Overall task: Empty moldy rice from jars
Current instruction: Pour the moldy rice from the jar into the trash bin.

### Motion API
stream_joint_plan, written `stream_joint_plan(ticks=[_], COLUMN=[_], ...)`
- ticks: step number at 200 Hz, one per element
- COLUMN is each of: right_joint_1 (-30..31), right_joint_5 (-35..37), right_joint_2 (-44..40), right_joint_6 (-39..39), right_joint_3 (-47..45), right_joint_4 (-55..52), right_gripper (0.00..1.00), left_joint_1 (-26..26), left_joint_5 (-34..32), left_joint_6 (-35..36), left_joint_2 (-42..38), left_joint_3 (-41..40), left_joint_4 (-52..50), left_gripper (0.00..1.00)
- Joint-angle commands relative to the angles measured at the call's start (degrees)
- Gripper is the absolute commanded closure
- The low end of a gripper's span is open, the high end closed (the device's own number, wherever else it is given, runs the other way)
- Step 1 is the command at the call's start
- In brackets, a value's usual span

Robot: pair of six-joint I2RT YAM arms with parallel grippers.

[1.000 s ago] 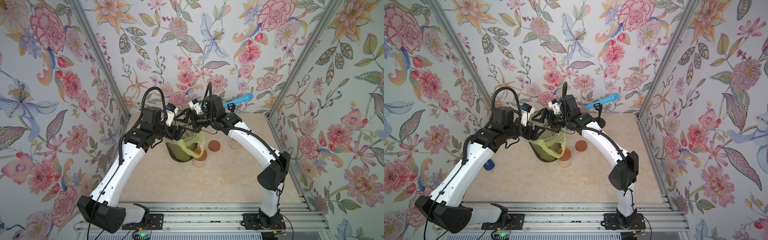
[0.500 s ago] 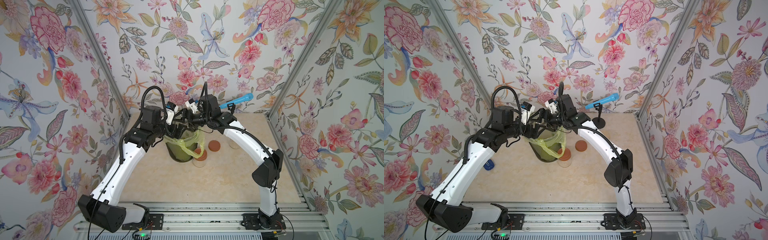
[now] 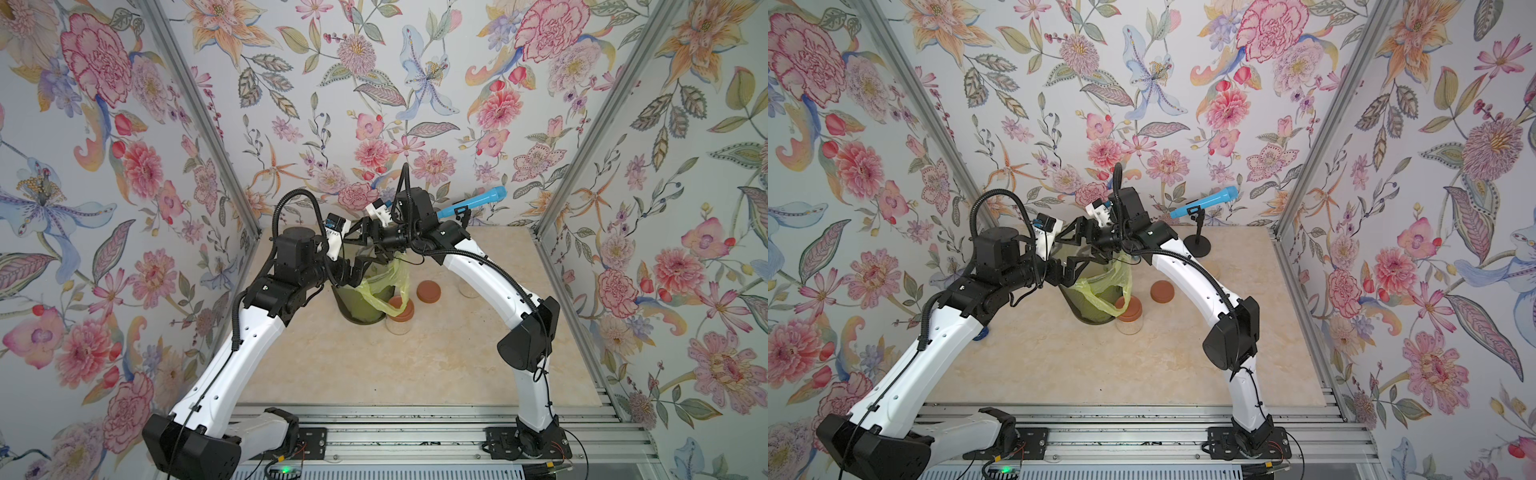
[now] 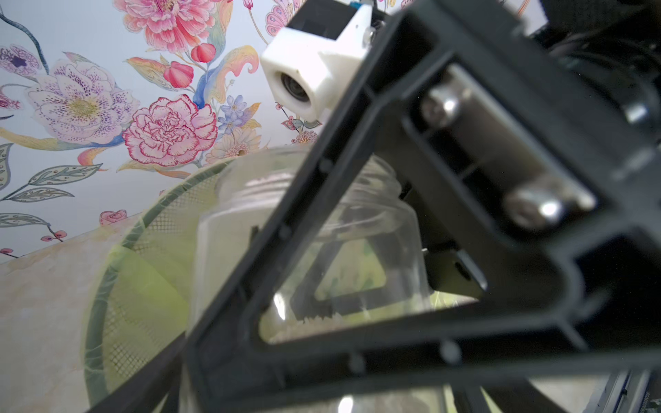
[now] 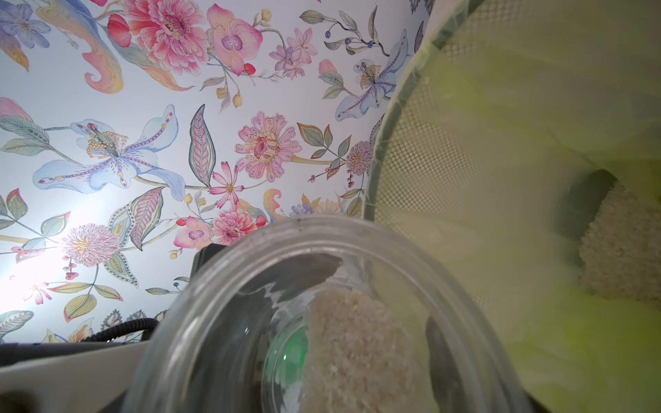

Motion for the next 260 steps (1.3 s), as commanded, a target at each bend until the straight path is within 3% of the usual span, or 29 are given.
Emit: stream_joint_plan(ticks=[1,95,183,260], right_joint_1=[-0.8,-0.1,0.4,0.6], right_joint_5=[-2.2,-7.1,-10.9,-14.1], right_joint_2=[-0.5,0.3,2.2,4.6], right_joint_6=[2.5,14.6,26.4,38.3], right_joint_3=[3.4,9.5,11.6,11.6], right_joint_4=[1.1,1.0,1.5,9.7], right_gripper=[1.00,1.00,1.00,1.00], left_joint_1=[0.1,0.1,0.1,0.1], left_joint_5=[-2.1,-3.7,-4.9,-6.3], left_joint_6=[1.1,3.7,2.1,-1.6], left_joint_2=[-3.6,-10.9,-11.4,-10.8], left_joint_3=[-3.1,-12.3,-16.5,-21.9], left_joint_4=[6.3,19.0,30.4,40.9], left_gripper=[0.00,0.00,0.00,0.01])
